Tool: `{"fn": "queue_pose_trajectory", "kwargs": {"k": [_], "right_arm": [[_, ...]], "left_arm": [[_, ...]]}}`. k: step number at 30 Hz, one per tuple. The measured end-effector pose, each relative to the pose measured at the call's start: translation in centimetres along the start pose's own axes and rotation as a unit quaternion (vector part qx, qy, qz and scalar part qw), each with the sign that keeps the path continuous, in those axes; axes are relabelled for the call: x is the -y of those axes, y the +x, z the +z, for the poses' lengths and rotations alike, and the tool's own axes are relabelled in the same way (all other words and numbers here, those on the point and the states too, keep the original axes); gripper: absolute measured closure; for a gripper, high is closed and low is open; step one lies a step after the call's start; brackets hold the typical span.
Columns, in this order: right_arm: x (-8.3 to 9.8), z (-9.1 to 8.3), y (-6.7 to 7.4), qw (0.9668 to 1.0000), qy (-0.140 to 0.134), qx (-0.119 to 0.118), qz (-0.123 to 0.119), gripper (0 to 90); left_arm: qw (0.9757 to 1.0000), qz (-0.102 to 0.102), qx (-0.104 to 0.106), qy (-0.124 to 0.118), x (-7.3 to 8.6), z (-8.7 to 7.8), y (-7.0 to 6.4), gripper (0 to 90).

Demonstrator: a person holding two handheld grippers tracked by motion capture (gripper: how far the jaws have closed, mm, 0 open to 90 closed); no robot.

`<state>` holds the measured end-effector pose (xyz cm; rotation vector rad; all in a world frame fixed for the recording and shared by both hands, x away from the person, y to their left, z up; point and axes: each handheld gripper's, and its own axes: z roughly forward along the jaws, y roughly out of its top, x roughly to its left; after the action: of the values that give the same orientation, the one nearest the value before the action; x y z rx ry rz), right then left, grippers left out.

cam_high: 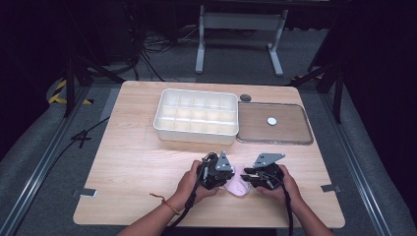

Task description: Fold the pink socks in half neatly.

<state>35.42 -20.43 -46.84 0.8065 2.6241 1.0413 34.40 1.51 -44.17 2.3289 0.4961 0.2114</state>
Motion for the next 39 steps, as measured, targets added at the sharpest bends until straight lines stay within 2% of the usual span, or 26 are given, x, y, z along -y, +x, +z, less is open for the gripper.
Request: {"fn": "queue_pose_trajectory", "kwargs": {"k": [7, 11, 13, 15, 18, 21, 25, 28, 32, 33, 34, 35, 39], "right_arm": [[-0.1, -0.3, -0.1, 0.9999, -0.005, -0.009, 0.005, 70.2], [0.1, -1.1, -0.5, 0.9998, -0.018, 0.001, 0.01, 74.7], [0.2, -1.1, -0.6, 0.9998, -0.011, 0.008, 0.011, 76.9], [0.2, -0.9, -0.7, 0.9999, -0.006, 0.005, 0.013, 79.4], [0.3, -0.5, -0.7, 0.9999, 0.005, 0.008, 0.008, 81.0], [0.3, -0.4, -0.7, 0.9999, 0.006, 0.005, 0.009, 81.6], [0.4, -0.4, -0.7, 0.9999, 0.004, 0.006, 0.012, 82.1], [0.5, -0.4, -0.8, 0.9999, 0.004, 0.003, 0.012, 82.7], [0.5, -0.3, -0.8, 0.9999, 0.003, 0.001, 0.013, 83.0], [0.5, -0.3, -0.8, 0.9999, 0.003, 0.001, 0.013, 83.0], [0.5, -0.3, -0.8, 0.9999, 0.003, 0.0, 0.014, 83.1], [0.5, -0.3, -0.8, 0.9999, 0.003, 0.001, 0.014, 83.0], [0.5, -0.4, -0.8, 0.9999, 0.003, 0.003, 0.012, 82.3]], "left_arm": [[1.0, 0.005, 0.003, 0.007, -0.2, 0.9, -0.4, 83.6], [1.0, -0.001, 0.008, 0.002, -0.1, 1.1, -0.4, 83.2], [0.9999, -0.01, 0.012, -0.007, -0.2, 1.1, -0.4, 81.6], [0.9993, -0.024, 0.02, -0.018, -0.2, 1.0, -0.4, 80.0], [0.9992, -0.025, 0.019, -0.023, -0.4, 0.8, -0.4, 76.4], [0.9978, -0.036, 0.028, -0.048, -0.6, 0.3, -0.4, 72.8], [0.9971, -0.033, 0.029, -0.063, -0.8, -0.9, -0.2, 71.5], [0.9976, -0.027, 0.023, -0.059, -0.6, -1.6, 0.1, 73.3], [0.9992, 0.002, 0.024, -0.033, 0.2, -1.3, 0.1, 78.0], [0.9992, 0.002, 0.024, -0.033, 0.2, -1.3, 0.1, 79.3], [0.9995, 0.011, 0.025, -0.016, 0.7, -0.7, -0.2, 80.2], [0.9995, 0.018, 0.026, -0.009, 0.9, -0.3, -0.3, 80.4], [0.9993, 0.018, 0.031, 0.0, 1.4, 0.9, -0.7, 81.1]]}}
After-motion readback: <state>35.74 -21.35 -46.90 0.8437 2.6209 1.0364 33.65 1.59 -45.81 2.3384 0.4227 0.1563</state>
